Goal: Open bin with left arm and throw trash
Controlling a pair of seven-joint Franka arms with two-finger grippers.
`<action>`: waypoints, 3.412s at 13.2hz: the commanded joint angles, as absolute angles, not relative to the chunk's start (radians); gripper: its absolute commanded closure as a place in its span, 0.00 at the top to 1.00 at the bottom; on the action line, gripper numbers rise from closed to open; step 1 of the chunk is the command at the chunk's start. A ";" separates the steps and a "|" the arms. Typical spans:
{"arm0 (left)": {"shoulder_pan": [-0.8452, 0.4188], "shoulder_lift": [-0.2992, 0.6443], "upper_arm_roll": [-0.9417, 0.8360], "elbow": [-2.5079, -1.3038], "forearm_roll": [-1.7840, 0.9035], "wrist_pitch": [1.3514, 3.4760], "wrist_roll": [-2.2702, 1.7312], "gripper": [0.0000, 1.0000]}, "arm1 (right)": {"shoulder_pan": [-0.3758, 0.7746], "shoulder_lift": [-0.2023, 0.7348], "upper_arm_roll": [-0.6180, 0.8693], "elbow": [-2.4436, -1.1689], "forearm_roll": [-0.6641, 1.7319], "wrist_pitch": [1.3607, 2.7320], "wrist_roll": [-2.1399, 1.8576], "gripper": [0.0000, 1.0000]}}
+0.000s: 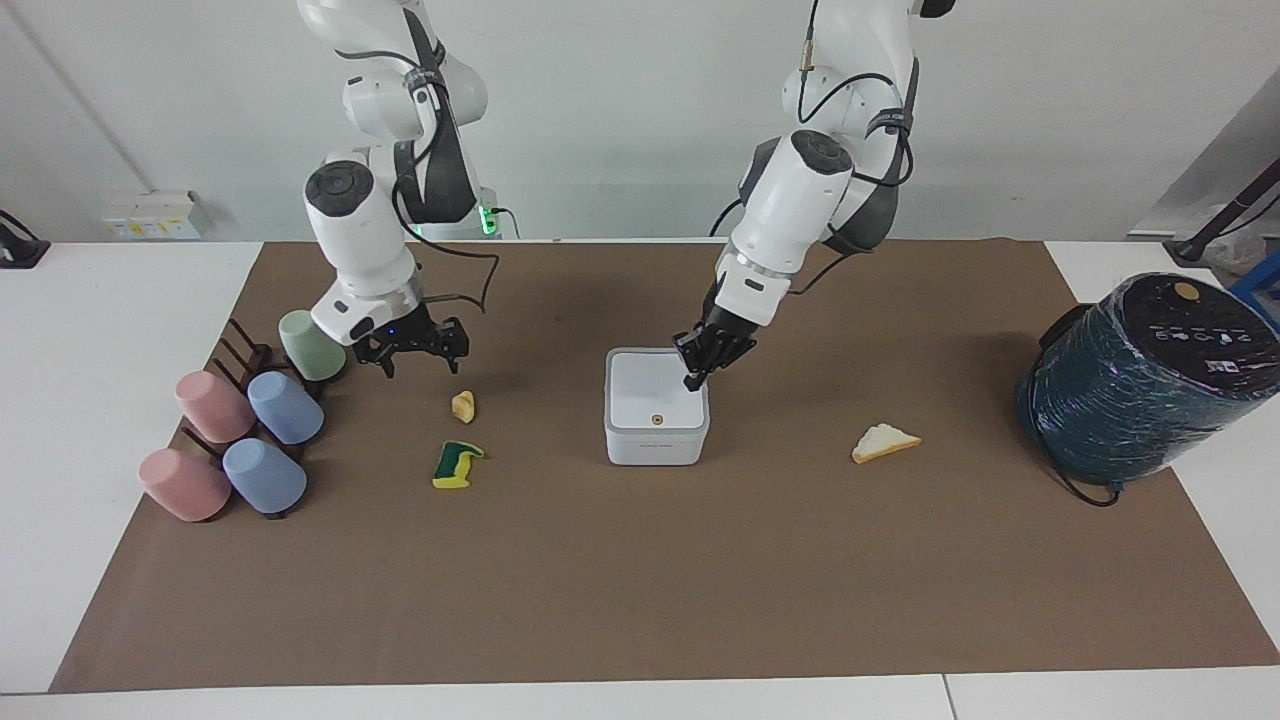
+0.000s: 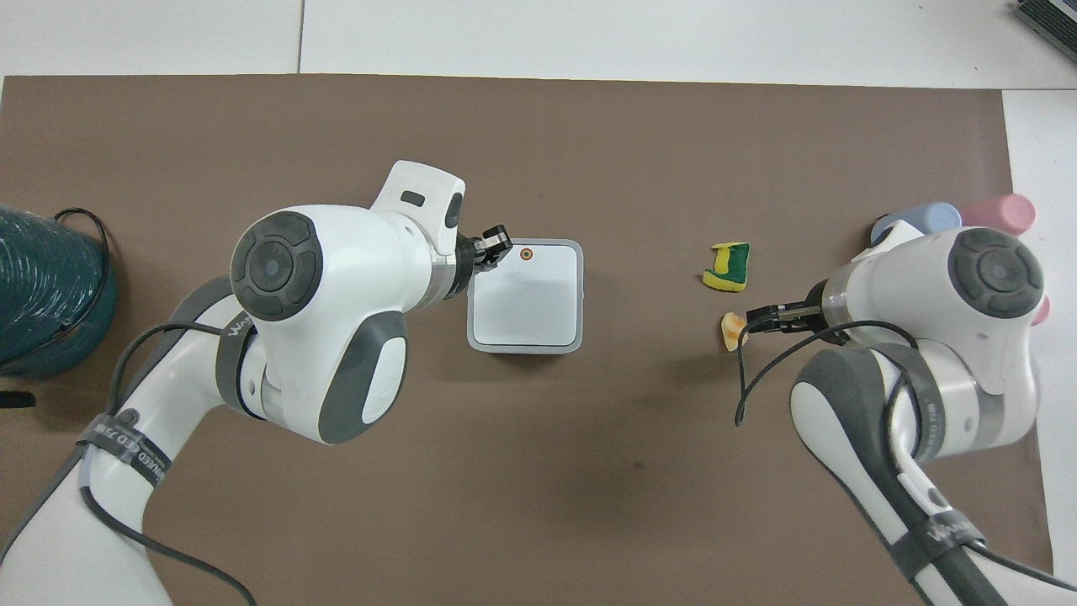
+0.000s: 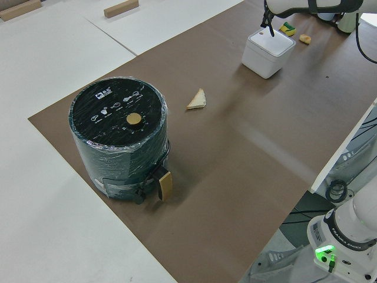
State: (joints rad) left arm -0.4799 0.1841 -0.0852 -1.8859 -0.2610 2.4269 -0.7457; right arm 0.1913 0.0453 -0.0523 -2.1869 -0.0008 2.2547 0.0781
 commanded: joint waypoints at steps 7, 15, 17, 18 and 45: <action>-0.548 0.241 -0.069 -1.908 -0.279 2.507 -0.758 0.00 | 0.202 0.091 -0.052 -2.330 0.023 2.467 0.101 1.00; -0.592 0.288 -0.067 -1.940 -0.279 2.540 -0.752 0.00 | 0.233 0.097 -0.052 -2.356 0.026 2.511 0.156 0.61; -0.597 0.302 -0.067 -1.940 -0.279 2.543 -0.749 0.00 | 0.233 0.097 -0.052 -2.356 0.026 2.513 0.158 0.55; -0.597 0.307 -0.067 -1.940 -0.279 2.545 -0.747 0.00 | 0.233 0.097 -0.052 -2.356 0.026 2.511 0.160 0.46; -0.135 0.199 -0.048 -1.841 -0.009 2.132 -0.042 1.00 | 0.406 0.156 -0.021 -1.841 0.501 2.249 0.584 0.00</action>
State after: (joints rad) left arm -0.1479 0.2472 -0.0410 -1.7447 -0.0301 2.0668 -0.0955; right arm 0.3645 0.0745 -0.0232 -1.9054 0.4560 2.2161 0.5213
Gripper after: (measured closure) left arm 0.000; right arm 0.969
